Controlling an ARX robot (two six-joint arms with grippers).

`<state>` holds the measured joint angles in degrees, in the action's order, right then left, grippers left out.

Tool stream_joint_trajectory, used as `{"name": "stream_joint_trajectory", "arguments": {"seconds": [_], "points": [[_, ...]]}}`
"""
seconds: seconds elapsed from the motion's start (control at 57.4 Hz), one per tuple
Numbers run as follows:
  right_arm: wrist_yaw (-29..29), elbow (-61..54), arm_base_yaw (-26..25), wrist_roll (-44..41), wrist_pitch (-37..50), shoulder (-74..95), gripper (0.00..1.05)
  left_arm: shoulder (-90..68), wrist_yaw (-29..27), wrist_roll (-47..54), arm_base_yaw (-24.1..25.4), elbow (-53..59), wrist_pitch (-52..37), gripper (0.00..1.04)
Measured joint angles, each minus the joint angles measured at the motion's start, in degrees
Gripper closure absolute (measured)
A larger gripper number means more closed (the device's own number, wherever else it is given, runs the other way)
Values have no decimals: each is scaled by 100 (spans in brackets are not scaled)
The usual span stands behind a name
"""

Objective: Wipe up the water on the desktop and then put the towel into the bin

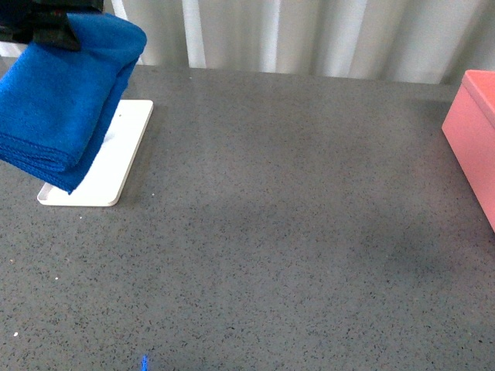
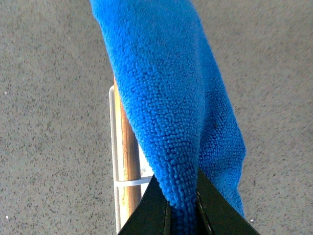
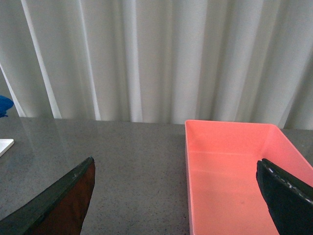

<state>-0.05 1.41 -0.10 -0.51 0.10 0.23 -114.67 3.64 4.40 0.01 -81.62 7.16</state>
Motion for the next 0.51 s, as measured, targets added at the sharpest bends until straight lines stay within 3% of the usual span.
{"name": "stream_joint_trajectory", "arguments": {"seconds": [0.279,0.505], "points": [[0,0,0,0,0,0,7,710,553,-310,-46,122,-293,101],[0,0,0,0,0,0,7,1462,1694,-1137,-343,916,-1228,101]]}}
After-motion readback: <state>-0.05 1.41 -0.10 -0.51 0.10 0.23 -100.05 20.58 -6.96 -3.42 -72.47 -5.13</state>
